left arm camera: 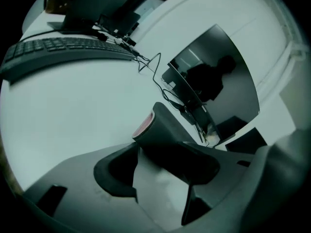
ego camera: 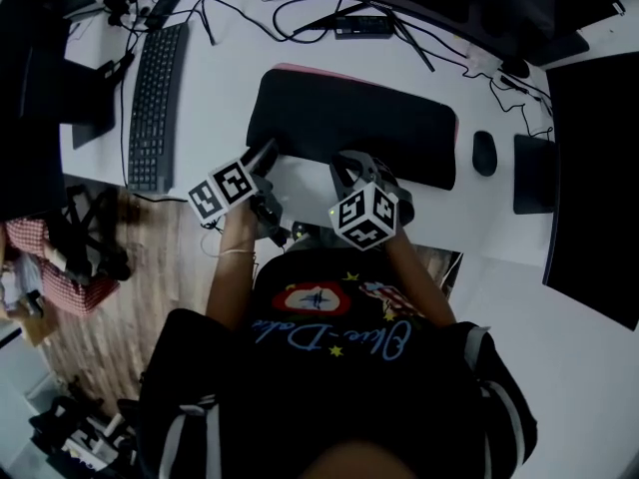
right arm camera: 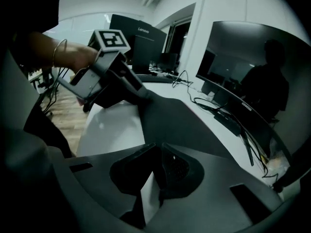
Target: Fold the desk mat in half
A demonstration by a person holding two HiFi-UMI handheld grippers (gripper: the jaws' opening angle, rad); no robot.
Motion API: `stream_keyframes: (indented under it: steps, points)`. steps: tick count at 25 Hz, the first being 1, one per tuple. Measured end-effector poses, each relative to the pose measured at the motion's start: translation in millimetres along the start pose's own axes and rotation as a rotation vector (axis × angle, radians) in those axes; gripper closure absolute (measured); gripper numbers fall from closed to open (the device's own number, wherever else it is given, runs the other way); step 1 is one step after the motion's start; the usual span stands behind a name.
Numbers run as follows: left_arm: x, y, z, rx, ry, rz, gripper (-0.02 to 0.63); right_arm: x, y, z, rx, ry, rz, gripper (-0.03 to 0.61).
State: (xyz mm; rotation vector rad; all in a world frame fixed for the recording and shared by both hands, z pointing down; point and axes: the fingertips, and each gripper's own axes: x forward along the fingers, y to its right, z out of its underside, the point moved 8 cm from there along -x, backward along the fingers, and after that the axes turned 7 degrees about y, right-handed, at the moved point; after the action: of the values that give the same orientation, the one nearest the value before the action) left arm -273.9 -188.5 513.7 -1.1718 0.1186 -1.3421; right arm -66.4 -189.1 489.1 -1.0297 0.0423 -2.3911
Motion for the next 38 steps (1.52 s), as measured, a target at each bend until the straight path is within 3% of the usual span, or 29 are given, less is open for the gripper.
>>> stream_keyframes:
  steps: [2, 4, 6, 10, 13, 15, 20, 24, 28, 31, 38]
  points:
    - [2, 0, -2, -0.055, 0.02, 0.012, 0.371, 7, -3, 1, -0.027, -0.044, -0.045, 0.571]
    - [3, -1, -3, -0.046, 0.021, 0.006, 0.39, 10, -5, 3, -0.011, -0.063, -0.057, 0.574]
    - [4, 0, -5, -0.025, 0.026, 0.016, 0.409, 13, -4, 6, 0.013, -0.069, -0.053, 0.574]
    - [4, 13, -13, 0.048, 0.051, 0.079, 0.54, 14, -4, 7, 0.021, -0.067, -0.042, 0.574]
    - [1, 27, -20, 0.126, 0.055, 0.119, 0.561, 10, -4, 5, 0.056, -0.032, -0.014, 0.574]
    - [-2, 37, -25, 0.167, 0.063, 0.147, 0.562, -1, 0, 2, 0.11, 0.004, 0.04, 0.572]
    - [-5, 69, -37, 0.251, 0.085, 0.25, 0.561, -56, 25, -5, 0.23, 0.139, 0.284, 0.574]
    - [-7, 99, -36, 0.329, 0.101, 0.306, 0.563, -107, 59, 14, 0.435, 0.244, 0.436, 0.574]
    - [-8, 129, -28, 0.381, 0.116, 0.335, 0.563, -155, 88, 33, 0.5, 0.308, 0.56, 0.574]
    - [-4, 155, -23, 0.4, 0.138, 0.356, 0.563, -177, 102, 40, 0.517, 0.358, 0.589, 0.574]
    - [11, 214, 8, 0.483, 0.159, 0.363, 0.565, -208, 127, 56, 0.52, 0.446, 0.559, 0.574]
